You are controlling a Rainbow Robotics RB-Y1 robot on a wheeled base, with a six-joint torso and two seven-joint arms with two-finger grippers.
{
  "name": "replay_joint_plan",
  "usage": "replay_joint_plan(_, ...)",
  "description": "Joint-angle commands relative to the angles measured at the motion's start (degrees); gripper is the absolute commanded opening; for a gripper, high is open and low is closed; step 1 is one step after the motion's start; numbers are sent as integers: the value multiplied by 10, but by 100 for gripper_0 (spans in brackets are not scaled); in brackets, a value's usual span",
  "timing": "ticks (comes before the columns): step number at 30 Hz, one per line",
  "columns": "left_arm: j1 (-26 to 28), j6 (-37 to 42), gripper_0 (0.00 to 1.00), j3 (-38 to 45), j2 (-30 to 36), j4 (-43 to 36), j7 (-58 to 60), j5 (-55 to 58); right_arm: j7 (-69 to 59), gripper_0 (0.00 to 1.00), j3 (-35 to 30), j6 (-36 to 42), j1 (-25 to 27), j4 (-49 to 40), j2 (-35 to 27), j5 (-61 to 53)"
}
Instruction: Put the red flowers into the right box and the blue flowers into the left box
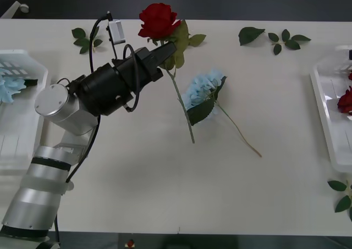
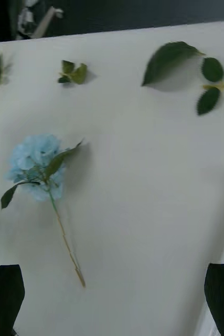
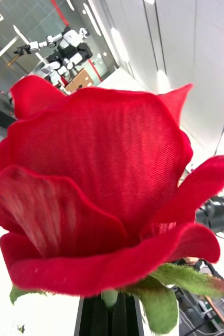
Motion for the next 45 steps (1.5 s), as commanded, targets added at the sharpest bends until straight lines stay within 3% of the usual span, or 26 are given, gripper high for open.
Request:
replay_joint_plan(1, -27, -7, 0, 7, -32, -14, -5, 0, 48, 100, -112, -23, 133, -105, 30, -72)
replay_joint_plan(7, -27, -15, 0, 1, -58, -14, -6, 0, 69, 100, -223, -122, 303, -318, 85, -85)
replay_joint_plan(13, -27, -21, 0, -8, -65, -14, -5, 0, 68, 100, -218, -226, 371, -465, 122, -88)
replay_joint_plan(25, -23, -21, 0, -16, -71, -14, -3, -1, 84, 100, -68, -384, 358, -584, 194, -29)
replay_joint_plan(40, -23, -21, 0, -17, -72, -14, 3, -1, 81, 100, -19, -374, 279, -510, 327, 103)
replay_joint_plan(42, -23, -21, 0, -17, -72, -14, 3, -1, 81, 79, -17, -371, 272, -504, 333, 109)
replay_joint_plan(43, -22, -21, 0, -17, -71, -14, 4, -1, 80, 63, -15, -371, 270, -504, 334, 111)
replay_joint_plan(44, -22, -21, 0, -17, -72, -14, 3, -1, 78, 32, -12, -370, 266, -503, 333, 111)
replay_joint_plan(45, -23, -21, 0, -17, -72, -14, 3, -1, 77, 16, -10, -371, 266, -503, 333, 111)
